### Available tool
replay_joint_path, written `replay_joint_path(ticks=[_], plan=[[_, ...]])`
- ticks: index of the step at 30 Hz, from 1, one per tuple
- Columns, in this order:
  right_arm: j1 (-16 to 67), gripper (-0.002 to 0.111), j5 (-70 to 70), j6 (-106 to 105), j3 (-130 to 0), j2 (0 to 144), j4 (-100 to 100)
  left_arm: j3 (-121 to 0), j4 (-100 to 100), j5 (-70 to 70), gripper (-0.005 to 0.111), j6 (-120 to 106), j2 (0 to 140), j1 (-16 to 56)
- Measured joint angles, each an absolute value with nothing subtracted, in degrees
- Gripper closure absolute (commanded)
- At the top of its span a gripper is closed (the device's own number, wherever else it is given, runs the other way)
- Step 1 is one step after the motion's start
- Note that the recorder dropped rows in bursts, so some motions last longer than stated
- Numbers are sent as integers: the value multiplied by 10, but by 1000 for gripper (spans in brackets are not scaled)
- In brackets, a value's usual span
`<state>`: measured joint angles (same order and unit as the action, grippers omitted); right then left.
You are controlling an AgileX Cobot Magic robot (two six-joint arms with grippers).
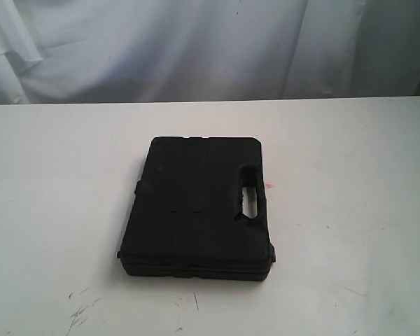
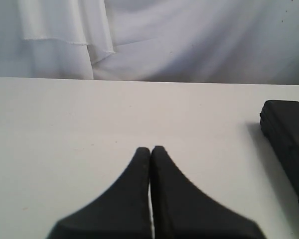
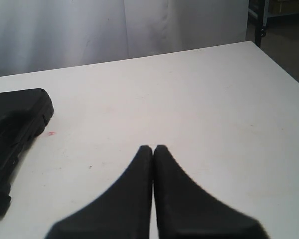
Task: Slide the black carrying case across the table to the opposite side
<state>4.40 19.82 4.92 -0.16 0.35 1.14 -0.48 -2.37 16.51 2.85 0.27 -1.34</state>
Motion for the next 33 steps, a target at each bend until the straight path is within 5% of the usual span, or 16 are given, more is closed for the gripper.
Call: replay_joint_path(ticks=[33], plan=[[44,108,198,49,-2,3,11,-4,-20,181,107,26,3,-13]])
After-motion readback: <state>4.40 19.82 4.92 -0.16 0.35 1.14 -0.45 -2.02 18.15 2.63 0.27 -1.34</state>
